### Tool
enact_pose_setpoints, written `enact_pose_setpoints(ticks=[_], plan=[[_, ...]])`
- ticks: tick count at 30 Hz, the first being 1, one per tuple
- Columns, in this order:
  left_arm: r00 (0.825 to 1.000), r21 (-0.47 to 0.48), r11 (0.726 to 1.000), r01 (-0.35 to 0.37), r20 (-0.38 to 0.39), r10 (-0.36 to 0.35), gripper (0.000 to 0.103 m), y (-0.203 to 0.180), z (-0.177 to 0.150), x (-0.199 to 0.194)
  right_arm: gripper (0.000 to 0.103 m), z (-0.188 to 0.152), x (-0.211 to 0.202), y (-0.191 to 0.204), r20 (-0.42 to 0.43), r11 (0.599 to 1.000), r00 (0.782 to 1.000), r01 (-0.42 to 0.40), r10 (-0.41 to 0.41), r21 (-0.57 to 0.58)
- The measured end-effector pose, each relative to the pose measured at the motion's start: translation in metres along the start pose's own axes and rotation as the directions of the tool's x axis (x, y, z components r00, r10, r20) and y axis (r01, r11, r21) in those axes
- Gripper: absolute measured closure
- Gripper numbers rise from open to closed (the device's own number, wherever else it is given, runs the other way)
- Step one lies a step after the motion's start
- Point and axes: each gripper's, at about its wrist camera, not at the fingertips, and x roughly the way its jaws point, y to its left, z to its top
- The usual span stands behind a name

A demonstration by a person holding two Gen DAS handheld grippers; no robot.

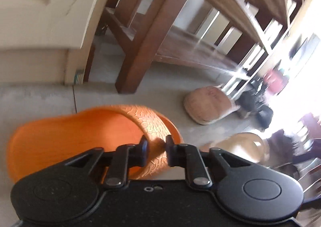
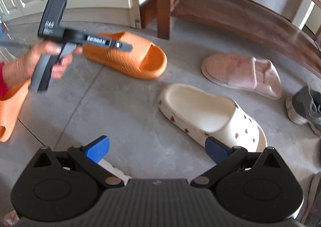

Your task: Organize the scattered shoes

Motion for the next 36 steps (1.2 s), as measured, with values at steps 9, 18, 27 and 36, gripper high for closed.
enact_pose_setpoints(ticks=[9, 18, 27, 36], plan=[[0.995, 0.028, 1.0, 0.012, -0.096, -0.009, 0.091, -0.01, -0.068, -0.079, 0.001, 0.007, 0.011, 0.034, 0.021, 0.991, 0.997, -0.073, 0.075, -0.108], [0.984, 0.071, 0.997, -0.021, -0.177, 0.034, 0.087, -0.014, -0.098, -0.116, 0.001, -0.002, 0.025, 0.084, -0.017, 0.945, 0.982, -0.185, 0.188, -0.271], [0.986, 0.042, 0.99, -0.136, -0.089, 0.139, 0.081, -0.023, -0.108, -0.118, 0.013, -0.007, 0.057, 0.121, -0.08, 0.87, 0.957, -0.287, 0.279, -0.4], [0.96, -0.03, 0.965, -0.26, 0.096, 0.261, 0.079, -0.046, -0.132, -0.171, 0.042, 0.009, 0.091, 0.133, -0.121, 0.828, 0.933, -0.356, 0.338, -0.433]])
